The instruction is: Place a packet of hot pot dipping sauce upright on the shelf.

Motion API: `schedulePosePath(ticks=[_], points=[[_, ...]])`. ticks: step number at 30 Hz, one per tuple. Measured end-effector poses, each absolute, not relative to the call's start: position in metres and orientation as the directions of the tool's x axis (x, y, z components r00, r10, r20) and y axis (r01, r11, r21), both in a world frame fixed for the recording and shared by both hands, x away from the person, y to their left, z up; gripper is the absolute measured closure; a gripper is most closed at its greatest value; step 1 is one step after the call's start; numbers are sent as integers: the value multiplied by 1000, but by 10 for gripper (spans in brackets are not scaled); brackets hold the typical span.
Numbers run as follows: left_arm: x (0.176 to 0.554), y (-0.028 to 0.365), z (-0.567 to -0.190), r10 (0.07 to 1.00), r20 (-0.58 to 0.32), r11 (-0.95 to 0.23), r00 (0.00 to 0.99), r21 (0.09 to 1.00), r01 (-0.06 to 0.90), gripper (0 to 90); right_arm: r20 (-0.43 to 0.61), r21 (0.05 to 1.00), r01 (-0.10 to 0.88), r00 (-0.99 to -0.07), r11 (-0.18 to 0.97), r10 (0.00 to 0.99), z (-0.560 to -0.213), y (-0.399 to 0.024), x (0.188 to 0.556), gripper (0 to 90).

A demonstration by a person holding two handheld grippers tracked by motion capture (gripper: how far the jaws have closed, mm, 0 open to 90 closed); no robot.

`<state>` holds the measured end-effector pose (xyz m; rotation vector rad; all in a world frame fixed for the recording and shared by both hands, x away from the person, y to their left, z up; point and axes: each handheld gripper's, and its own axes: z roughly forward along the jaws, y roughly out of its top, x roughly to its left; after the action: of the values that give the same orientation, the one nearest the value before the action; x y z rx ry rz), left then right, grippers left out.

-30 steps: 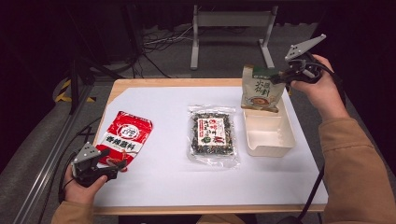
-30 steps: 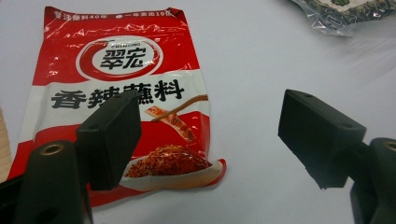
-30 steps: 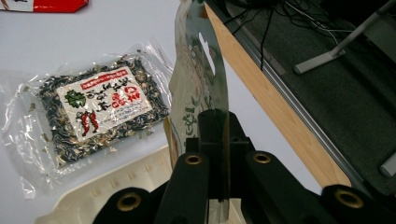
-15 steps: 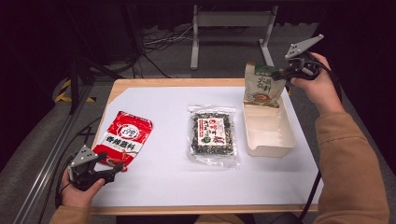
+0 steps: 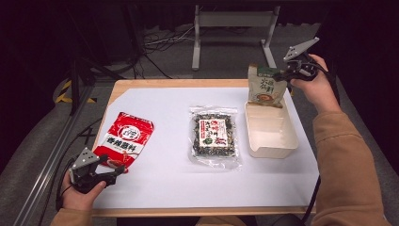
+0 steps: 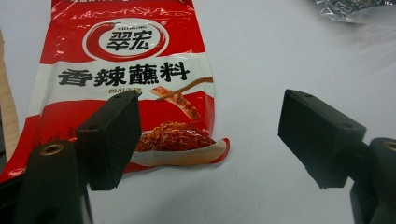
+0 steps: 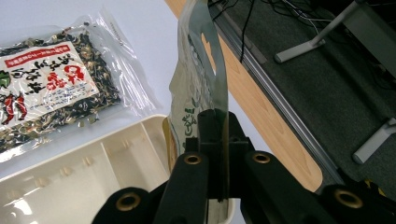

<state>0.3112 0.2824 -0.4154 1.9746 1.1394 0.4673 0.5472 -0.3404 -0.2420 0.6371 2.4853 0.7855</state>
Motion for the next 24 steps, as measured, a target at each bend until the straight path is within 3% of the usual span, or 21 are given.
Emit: schedulePosePath(ticks=[24], points=[[313,279,-416,842,-72,-285,534,782,555,220,-258,597,312,-798,739,545,-269,-337,554,891]])
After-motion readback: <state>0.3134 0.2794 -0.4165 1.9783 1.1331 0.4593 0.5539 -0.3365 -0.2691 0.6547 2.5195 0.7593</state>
